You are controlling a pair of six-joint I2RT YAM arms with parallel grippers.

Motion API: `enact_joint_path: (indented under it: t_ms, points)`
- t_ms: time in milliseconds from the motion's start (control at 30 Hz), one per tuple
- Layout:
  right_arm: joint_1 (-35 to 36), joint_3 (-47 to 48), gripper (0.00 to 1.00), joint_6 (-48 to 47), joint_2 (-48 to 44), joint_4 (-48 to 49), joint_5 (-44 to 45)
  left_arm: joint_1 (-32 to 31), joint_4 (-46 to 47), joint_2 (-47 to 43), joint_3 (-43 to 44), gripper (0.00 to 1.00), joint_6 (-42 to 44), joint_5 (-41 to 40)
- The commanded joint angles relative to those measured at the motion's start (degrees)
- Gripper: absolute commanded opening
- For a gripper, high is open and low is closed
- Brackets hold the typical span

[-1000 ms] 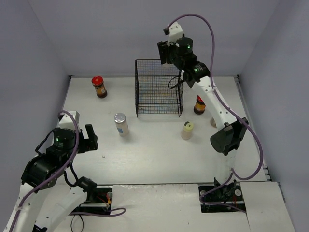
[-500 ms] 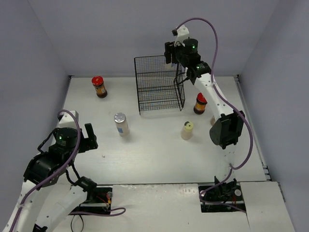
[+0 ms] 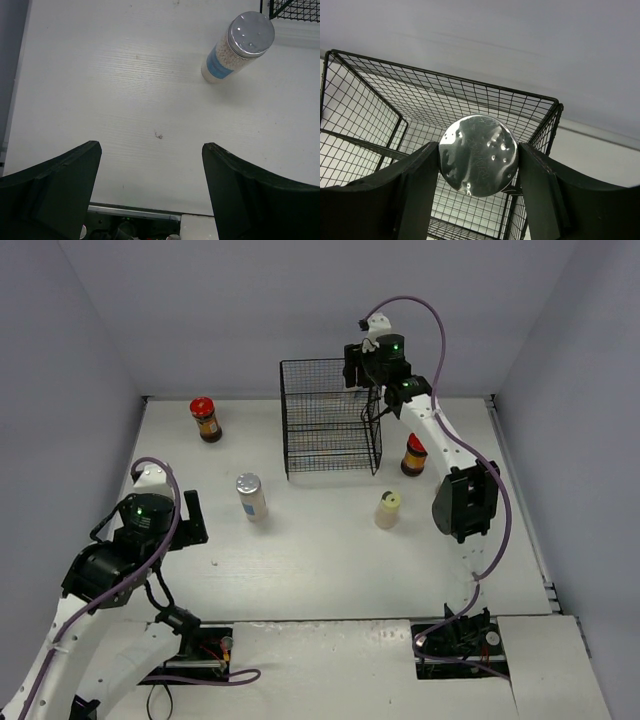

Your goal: Organize the condiment bottles

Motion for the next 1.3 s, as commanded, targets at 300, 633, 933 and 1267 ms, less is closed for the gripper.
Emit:
enact_joint_path:
  t_ms: [300,633,933,1267]
  points:
    - [-0.4,3.5,0.0,2.4,-1.9,-1.7,-0.9,-0.2,5.2,3.5,1.0,0.83,1.5,0.1]
    - [-0.4,6.5,0.05,6.1,5.4,0.9,4.3,-0.2,4.9,5.3,1.0,0.83,1.6,0.8]
    - [-0.4,6.4,0.46,8.8,7.1,1.5,9.0,-0.2,4.8,6.7,1.1,0.83,1.0,1.0]
    - [-0.4,5.0,0.83,9.0,5.7,3.0,9.2,-0.2,5.9,8.4,1.1,0.83,1.2,1.7]
